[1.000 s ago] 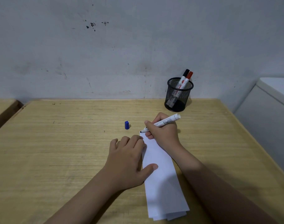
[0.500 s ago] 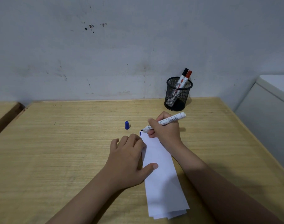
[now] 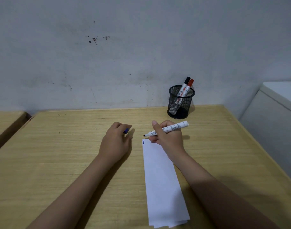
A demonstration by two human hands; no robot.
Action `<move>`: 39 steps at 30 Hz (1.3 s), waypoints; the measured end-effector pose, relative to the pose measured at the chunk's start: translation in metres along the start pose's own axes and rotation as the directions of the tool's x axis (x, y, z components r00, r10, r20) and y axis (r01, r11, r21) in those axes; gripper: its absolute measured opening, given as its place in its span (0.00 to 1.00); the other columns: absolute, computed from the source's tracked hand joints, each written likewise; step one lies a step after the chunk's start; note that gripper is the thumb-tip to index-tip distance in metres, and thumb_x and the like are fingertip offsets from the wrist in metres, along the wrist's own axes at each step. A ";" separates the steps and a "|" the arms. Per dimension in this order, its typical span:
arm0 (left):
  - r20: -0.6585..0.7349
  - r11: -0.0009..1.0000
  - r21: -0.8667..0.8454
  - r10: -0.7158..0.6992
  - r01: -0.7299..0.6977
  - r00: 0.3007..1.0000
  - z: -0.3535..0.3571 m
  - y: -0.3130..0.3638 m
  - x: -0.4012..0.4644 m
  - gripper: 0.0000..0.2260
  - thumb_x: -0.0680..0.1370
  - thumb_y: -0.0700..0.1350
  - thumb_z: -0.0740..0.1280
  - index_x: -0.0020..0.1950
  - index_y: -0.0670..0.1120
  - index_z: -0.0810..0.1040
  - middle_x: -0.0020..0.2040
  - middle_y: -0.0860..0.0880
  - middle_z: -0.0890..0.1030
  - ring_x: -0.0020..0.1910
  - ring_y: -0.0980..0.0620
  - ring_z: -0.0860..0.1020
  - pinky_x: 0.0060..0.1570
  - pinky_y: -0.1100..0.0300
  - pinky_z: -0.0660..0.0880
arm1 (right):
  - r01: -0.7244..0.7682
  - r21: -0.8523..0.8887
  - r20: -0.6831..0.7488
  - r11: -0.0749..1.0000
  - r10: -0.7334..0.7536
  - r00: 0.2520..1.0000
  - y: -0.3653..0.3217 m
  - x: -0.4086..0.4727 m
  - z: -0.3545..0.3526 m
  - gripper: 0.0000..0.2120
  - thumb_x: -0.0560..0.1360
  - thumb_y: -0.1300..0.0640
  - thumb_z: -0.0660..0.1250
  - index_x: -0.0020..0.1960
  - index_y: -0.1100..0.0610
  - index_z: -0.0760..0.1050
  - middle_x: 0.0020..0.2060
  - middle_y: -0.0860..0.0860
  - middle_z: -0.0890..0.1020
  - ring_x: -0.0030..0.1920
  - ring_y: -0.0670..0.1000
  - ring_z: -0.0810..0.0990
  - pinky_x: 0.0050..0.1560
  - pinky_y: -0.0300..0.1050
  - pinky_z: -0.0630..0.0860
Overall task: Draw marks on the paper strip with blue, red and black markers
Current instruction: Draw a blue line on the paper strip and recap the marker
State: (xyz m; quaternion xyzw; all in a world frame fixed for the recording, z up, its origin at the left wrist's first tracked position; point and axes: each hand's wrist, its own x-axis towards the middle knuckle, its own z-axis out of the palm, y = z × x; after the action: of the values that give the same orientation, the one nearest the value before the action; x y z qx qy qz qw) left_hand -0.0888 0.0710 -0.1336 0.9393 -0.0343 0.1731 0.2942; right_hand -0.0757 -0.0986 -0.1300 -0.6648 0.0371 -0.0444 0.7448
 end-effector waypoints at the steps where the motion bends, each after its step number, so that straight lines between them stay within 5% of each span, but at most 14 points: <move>1: -0.004 1.000 -0.018 -0.021 0.021 1.000 0.000 -0.002 0.003 0.08 0.75 0.45 0.67 0.53 0.45 0.80 0.48 0.50 0.76 0.41 0.49 0.78 0.43 0.51 0.78 | -0.002 -0.001 0.001 1.000 0.002 1.000 0.000 0.000 0.000 0.15 0.72 0.54 0.72 0.34 0.57 0.69 0.24 0.51 0.82 0.28 0.51 0.83 0.37 0.50 0.82; 4: 0.007 0.995 -0.040 -0.094 0.094 0.996 -0.002 -0.006 0.012 0.07 0.73 0.39 0.68 0.50 0.43 0.81 0.46 0.48 0.77 0.41 0.48 0.78 0.43 0.56 0.74 | -0.005 -0.003 0.003 1.000 0.005 1.000 0.001 0.001 -0.001 0.14 0.72 0.54 0.72 0.35 0.58 0.70 0.25 0.52 0.82 0.29 0.52 0.84 0.37 0.50 0.82; 9: 0.129 0.989 0.005 -0.150 0.150 0.980 -0.012 -0.002 0.017 0.15 0.76 0.39 0.64 0.62 0.44 0.77 0.53 0.43 0.75 0.43 0.52 0.73 0.48 0.62 0.68 | 0.000 0.033 -0.011 0.999 0.000 1.000 -0.002 -0.001 -0.001 0.14 0.72 0.54 0.72 0.36 0.59 0.70 0.26 0.52 0.83 0.29 0.51 0.84 0.34 0.46 0.80; 12: 0.141 0.941 -0.232 -0.218 0.246 0.966 -0.022 0.011 0.015 0.11 0.75 0.40 0.65 0.56 0.47 0.80 0.47 0.46 0.78 0.40 0.52 0.76 0.42 0.64 0.71 | 0.037 0.087 -0.032 0.996 -0.034 0.999 -0.014 -0.003 -0.001 0.13 0.73 0.56 0.71 0.36 0.59 0.70 0.25 0.49 0.83 0.29 0.50 0.84 0.35 0.48 0.78; 16: 0.304 0.553 -0.704 -0.333 0.446 0.892 -0.043 0.036 0.009 0.05 0.77 0.40 0.65 0.47 0.47 0.79 0.41 0.48 0.80 0.41 0.50 0.80 0.41 0.58 0.73 | 0.163 0.197 -0.021 0.967 -0.162 0.987 -0.046 -0.012 -0.004 0.13 0.74 0.61 0.70 0.34 0.61 0.69 0.25 0.48 0.80 0.29 0.51 0.84 0.36 0.46 0.81; 19: 0.396 0.359 -0.797 -0.296 0.486 0.869 -0.054 0.051 0.001 0.04 0.76 0.41 0.65 0.49 0.47 0.78 0.41 0.51 0.82 0.41 0.53 0.81 0.43 0.57 0.73 | 0.226 0.246 0.017 0.943 -0.238 0.971 -0.065 -0.027 -0.004 0.12 0.74 0.64 0.69 0.34 0.62 0.69 0.25 0.47 0.79 0.29 0.51 0.83 0.35 0.43 0.82; 23: 0.425 0.224 -0.848 -0.257 0.481 0.868 -0.060 0.067 -0.008 0.04 0.75 0.41 0.66 0.48 0.49 0.77 0.36 0.53 0.84 0.35 0.56 0.82 0.46 0.57 0.73 | 0.291 0.213 0.035 0.933 -0.305 0.952 -0.076 -0.044 -0.004 0.10 0.73 0.65 0.69 0.36 0.65 0.70 0.27 0.50 0.78 0.30 0.50 0.84 0.36 0.44 0.83; 31: 0.418 0.272 -0.855 -0.146 0.442 0.897 -0.071 0.093 -0.032 0.03 0.74 0.42 0.68 0.42 0.49 0.77 0.39 0.50 0.84 0.38 0.56 0.82 0.45 0.58 0.74 | 0.362 0.159 0.009 0.919 -0.368 0.930 -0.092 -0.067 -0.007 0.13 0.71 0.65 0.71 0.35 0.67 0.69 0.26 0.57 0.77 0.27 0.53 0.83 0.32 0.45 0.81; 39: 0.306 0.280 -0.909 -0.058 0.310 0.950 -0.086 0.105 -0.046 0.01 0.70 0.40 0.69 0.40 0.43 0.80 0.34 0.48 0.83 0.34 0.53 0.82 0.41 0.65 0.78 | 0.447 0.238 -0.084 0.862 -0.440 0.894 -0.101 -0.083 -0.006 0.18 0.71 0.69 0.70 0.30 0.58 0.64 0.19 0.48 0.74 0.19 0.49 0.74 0.25 0.41 0.72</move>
State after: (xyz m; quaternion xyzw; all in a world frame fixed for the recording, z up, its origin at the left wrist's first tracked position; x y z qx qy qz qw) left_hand -0.1754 0.0312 -0.0270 0.5941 -0.0517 -0.0176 0.8025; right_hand -0.1608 -0.1064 -0.0304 -0.5553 -0.1127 -0.2276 0.7919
